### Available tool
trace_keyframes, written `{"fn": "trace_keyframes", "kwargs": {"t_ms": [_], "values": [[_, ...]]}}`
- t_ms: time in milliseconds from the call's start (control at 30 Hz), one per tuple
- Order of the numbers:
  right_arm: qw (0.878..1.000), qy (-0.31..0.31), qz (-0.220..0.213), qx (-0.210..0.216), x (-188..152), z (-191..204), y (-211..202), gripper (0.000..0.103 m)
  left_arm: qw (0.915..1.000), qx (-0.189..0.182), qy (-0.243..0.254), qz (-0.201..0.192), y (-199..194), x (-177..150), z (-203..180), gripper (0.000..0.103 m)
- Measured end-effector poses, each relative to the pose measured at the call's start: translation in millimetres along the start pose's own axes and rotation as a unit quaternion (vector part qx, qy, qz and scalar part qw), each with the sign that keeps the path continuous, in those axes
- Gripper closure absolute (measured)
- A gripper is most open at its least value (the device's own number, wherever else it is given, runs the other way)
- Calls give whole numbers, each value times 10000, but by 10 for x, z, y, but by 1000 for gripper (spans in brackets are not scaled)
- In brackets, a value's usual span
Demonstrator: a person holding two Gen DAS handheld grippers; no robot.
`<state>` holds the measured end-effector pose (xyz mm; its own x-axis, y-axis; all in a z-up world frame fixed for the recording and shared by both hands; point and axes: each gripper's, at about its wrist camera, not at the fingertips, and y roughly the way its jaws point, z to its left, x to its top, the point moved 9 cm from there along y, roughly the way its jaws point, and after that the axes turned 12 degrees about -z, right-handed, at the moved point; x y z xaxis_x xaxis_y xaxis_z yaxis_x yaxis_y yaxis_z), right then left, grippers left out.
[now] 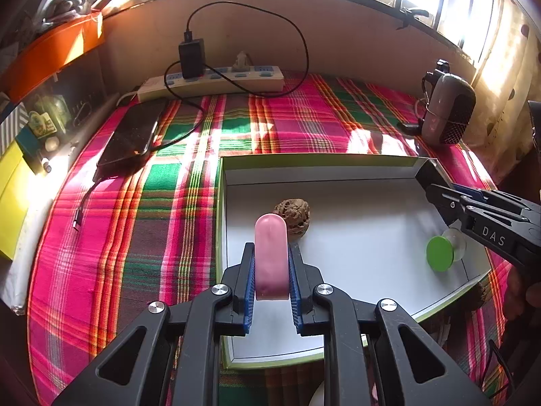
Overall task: Organize objects
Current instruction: 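Carry the pink item and the black flashlight over the tray with both tools, then open the left tool to drop the pink item in the tray while the right tool releases the flashlight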
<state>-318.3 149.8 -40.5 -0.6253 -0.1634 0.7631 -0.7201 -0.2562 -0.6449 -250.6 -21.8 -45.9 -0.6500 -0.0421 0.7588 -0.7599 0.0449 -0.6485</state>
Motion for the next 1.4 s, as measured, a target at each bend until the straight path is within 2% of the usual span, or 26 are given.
{"fn": "trace_keyframes", "kwargs": {"t_ms": [267,1400], "values": [[9999,-15,104,-6,-47,-10,107,78,10000,17,44,62,79,-26,-11,87],[9999,-113,85,-67,-44,35,170,78,9998,18,160,128,158,-52,-59,87]]}}
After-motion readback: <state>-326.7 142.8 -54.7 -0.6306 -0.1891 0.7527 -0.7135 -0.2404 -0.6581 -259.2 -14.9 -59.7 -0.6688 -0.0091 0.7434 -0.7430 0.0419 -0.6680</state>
